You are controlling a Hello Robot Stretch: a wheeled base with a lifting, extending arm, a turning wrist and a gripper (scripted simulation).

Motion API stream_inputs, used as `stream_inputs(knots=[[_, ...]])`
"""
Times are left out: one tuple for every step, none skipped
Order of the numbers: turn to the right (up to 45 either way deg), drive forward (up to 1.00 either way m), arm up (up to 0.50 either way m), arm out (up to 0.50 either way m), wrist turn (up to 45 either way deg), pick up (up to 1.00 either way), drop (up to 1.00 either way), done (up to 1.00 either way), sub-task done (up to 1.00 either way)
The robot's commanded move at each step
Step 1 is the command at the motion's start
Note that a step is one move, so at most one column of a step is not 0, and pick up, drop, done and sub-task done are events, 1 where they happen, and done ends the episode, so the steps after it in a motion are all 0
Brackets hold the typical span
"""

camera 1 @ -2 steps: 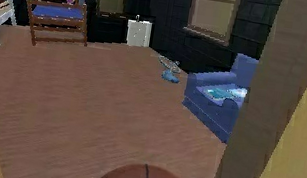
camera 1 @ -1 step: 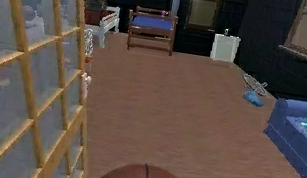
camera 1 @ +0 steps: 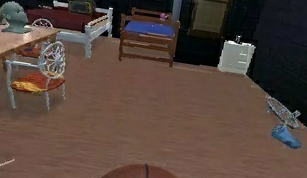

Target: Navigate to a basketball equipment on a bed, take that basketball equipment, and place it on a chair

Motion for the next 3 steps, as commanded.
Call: stream_inputs(knots=[[-21.0, 0.0, 0.0, 0.0, 0.0, 0.0, 0.0, 0.0, 0.0], [0.0, 0.65, 0.0, 0.0, 0.0, 0.0, 0.0, 0.0, 0.0], [-45.0, 0.0, 0.0, 0.0, 0.0, 0.0, 0.0, 0.0, 0.0]])
